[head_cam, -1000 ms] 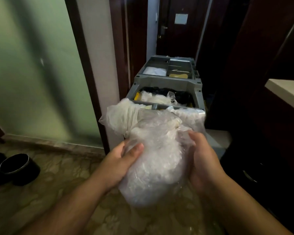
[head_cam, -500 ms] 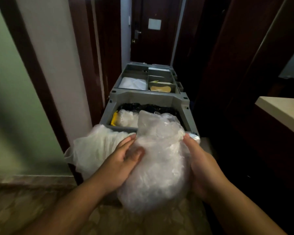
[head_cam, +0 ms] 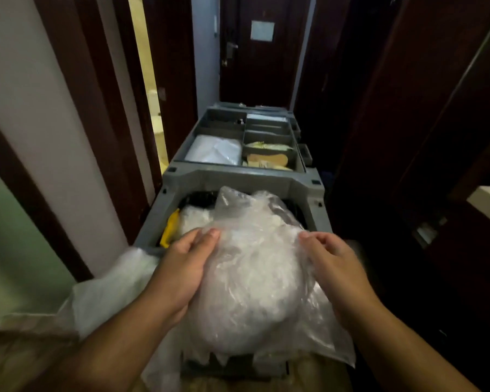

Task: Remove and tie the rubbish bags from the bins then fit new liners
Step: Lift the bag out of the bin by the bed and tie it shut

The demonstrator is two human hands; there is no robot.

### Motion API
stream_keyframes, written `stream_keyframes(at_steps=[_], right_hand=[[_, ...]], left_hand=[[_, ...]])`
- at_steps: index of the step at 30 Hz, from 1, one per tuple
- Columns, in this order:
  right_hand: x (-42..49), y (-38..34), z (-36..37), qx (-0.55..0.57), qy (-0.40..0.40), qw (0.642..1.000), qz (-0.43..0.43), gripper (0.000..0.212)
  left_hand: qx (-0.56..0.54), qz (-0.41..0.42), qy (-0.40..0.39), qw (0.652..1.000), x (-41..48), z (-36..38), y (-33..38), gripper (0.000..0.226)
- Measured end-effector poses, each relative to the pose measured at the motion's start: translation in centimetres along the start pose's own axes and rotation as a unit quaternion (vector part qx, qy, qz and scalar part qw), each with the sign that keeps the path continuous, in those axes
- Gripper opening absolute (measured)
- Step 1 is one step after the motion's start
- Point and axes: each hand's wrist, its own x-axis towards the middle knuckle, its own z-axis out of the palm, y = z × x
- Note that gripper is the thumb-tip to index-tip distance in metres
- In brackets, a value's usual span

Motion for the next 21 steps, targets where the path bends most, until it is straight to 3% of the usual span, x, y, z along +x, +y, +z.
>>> stream_keyframes(at_steps=[2,4,6,8,11,15,19,21], right_hand=[[2.5,-1.4,-0.4,-0.027,0.028,0.996,-0.074,0.014],[4.8,-2.3,-0.5,-0.034,-0.043,0.992,-0.116,0.018],[6.6,-3.0,-0.1,-0.036,-0.181,0.976,-0.113,0.046],[8.2,-3.3,0.9,-0.029,-0.249,0.964,-0.093,0.072],[11.1,-3.4,2.1,-0.05,-0.188,0.973,-0.126,0.068],[15.9,-3.7,2.4,-0.093,-0.097,0.978,-0.16,0.037],[21.0,-3.6,1.7,-0.134,-0.004,0.974,-0.183,0.029],[22.8,-3.1,1.7,-0.151,0.017,0.973,-0.171,0.035]], left_hand=[[-0.055,0.0,0.06,0.997,2.4,0.7,1.0,0.024],[-0.113,0.003,0.107,0.988,4.3,1.3,1.6,0.03],[-0.151,0.006,0.105,0.983,5.6,1.9,1.8,0.035],[-0.161,-0.002,0.05,0.986,6.2,2.9,1.8,0.037],[-0.139,-0.01,-0.007,0.99,7.8,3.9,1.5,0.044],[0.017,-0.014,0.025,0.999,12.7,3.7,1.0,0.064],[0.16,0.104,0.057,0.98,18.5,3.3,1.4,0.083],[0.223,0.171,0.021,0.959,21.3,3.3,1.7,0.084]])
